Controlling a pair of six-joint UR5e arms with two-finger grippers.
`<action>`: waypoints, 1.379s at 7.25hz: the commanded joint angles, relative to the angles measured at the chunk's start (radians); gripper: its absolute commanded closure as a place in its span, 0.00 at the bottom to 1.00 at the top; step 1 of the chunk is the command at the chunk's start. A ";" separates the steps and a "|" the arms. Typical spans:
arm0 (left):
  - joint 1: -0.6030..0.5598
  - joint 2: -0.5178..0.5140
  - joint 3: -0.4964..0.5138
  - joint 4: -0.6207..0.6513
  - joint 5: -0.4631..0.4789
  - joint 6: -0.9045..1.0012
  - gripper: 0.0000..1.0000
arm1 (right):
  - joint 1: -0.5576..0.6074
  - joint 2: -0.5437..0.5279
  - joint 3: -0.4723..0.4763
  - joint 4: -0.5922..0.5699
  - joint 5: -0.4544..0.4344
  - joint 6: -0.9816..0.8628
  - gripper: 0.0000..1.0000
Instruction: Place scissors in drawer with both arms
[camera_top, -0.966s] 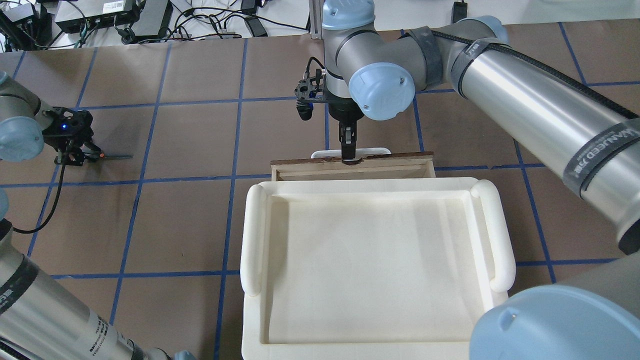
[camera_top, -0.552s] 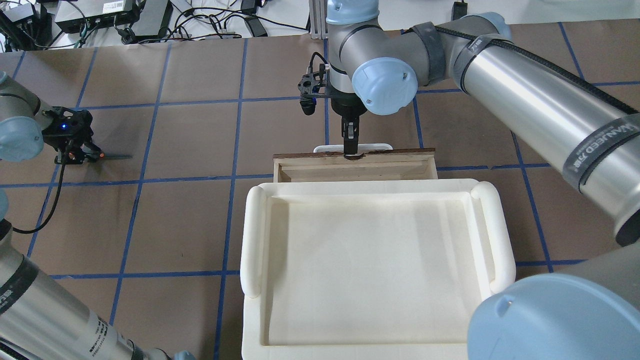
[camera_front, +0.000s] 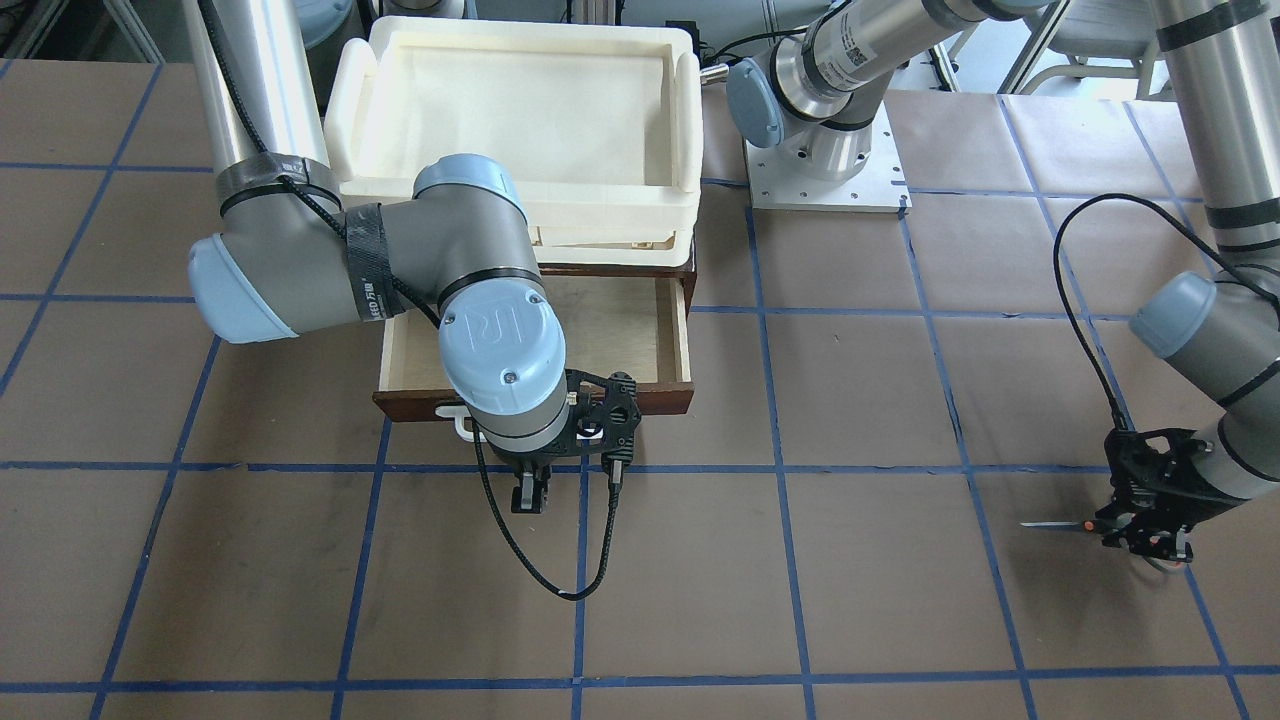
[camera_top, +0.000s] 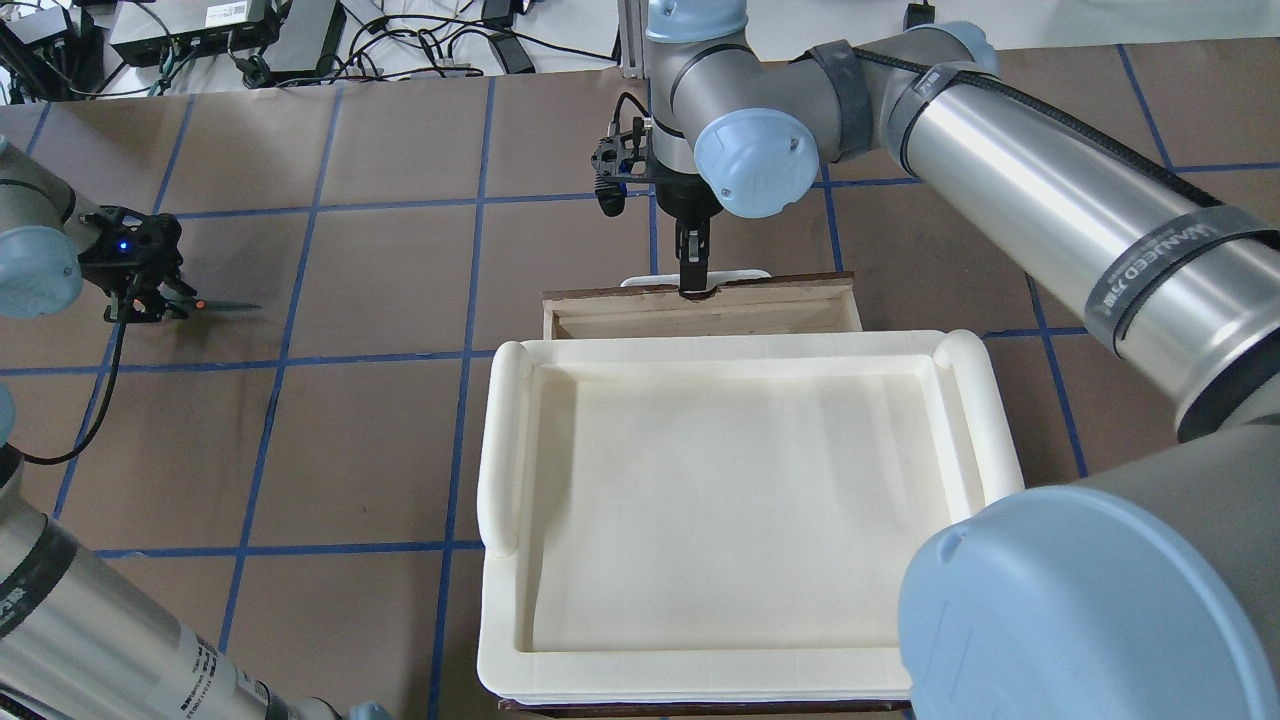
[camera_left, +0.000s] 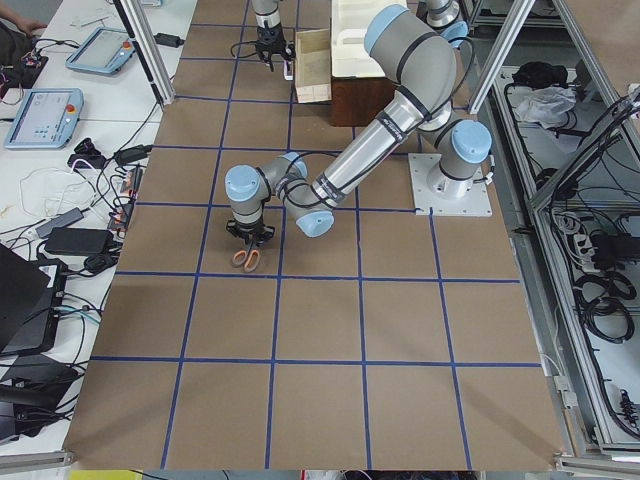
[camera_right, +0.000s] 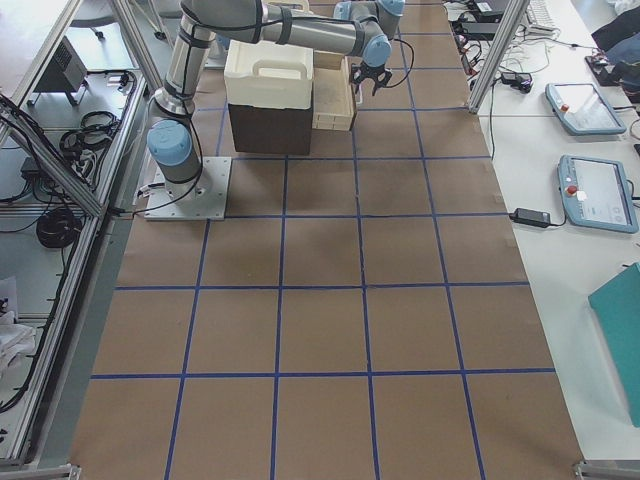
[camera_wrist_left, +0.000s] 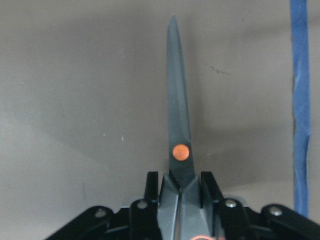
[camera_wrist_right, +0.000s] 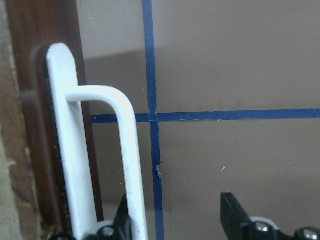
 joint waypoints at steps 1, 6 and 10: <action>-0.015 0.074 -0.001 -0.077 0.001 -0.018 1.00 | -0.002 0.004 -0.010 -0.005 0.001 -0.003 0.35; -0.085 0.189 -0.001 -0.206 -0.008 -0.068 1.00 | -0.017 0.023 -0.028 -0.040 0.001 -0.005 0.35; -0.098 0.225 -0.001 -0.263 -0.010 -0.094 1.00 | -0.017 0.052 -0.069 -0.043 0.001 -0.003 0.35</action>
